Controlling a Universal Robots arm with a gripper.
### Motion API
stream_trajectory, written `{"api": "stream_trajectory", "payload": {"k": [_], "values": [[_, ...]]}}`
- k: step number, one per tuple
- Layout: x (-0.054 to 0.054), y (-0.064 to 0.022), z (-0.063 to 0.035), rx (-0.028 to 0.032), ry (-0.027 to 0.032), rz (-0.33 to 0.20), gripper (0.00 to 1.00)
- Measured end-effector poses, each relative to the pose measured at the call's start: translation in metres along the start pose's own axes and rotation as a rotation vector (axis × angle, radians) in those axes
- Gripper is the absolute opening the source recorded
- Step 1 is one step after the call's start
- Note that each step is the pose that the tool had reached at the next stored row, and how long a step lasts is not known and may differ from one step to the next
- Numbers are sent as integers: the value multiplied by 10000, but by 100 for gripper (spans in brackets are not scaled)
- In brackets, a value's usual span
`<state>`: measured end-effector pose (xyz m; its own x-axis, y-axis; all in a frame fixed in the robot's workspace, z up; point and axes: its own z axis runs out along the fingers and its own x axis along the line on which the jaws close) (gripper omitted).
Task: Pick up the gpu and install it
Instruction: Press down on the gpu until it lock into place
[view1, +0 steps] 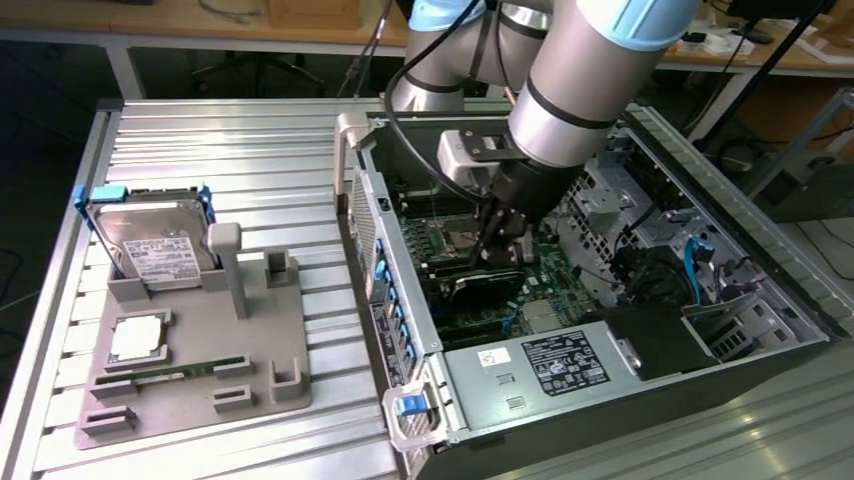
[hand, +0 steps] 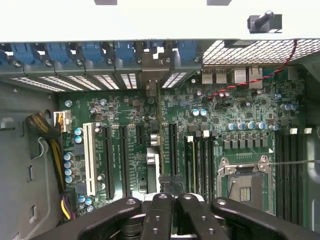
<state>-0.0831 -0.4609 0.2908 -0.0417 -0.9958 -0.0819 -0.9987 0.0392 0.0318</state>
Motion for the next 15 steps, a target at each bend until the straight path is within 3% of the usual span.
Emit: {"api": "stream_trajectory", "payload": {"k": [8, 10, 15], "values": [[15, -3, 159, 11, 18, 4, 11], [19, 3, 132, 13, 26, 6, 11], [180, -6, 134, 16, 20, 3, 11]]}}
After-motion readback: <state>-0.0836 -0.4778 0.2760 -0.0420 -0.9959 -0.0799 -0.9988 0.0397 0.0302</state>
